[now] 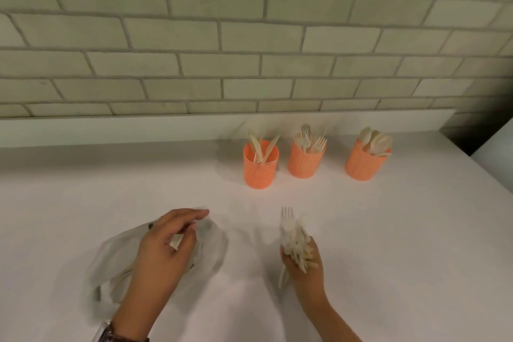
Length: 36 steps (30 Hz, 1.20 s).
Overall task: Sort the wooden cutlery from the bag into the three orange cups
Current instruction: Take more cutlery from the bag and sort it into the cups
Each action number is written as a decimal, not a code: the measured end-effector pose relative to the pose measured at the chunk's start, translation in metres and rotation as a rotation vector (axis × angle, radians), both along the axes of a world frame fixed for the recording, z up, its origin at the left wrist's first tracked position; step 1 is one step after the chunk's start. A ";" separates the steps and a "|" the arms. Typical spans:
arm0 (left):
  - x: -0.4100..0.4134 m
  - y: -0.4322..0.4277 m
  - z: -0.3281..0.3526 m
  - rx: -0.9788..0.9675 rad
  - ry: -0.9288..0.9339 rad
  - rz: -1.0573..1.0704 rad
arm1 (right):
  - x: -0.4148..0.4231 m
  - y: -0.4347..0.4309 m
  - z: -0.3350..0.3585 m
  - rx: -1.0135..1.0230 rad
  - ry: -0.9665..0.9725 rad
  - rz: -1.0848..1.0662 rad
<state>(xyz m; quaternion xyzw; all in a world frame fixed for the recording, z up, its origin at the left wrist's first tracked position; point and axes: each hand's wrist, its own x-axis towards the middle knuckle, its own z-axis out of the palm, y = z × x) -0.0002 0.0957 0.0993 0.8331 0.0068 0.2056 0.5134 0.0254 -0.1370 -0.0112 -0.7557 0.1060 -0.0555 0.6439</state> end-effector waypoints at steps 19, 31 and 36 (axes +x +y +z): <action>0.003 -0.017 -0.006 0.006 0.031 -0.031 | 0.016 -0.005 0.009 -0.069 -0.118 -0.099; 0.002 -0.020 -0.008 0.040 0.009 -0.054 | 0.022 -0.013 0.003 0.040 0.013 -0.107; 0.001 -0.031 -0.008 0.026 0.010 -0.064 | 0.018 -0.018 0.003 0.046 0.008 -0.147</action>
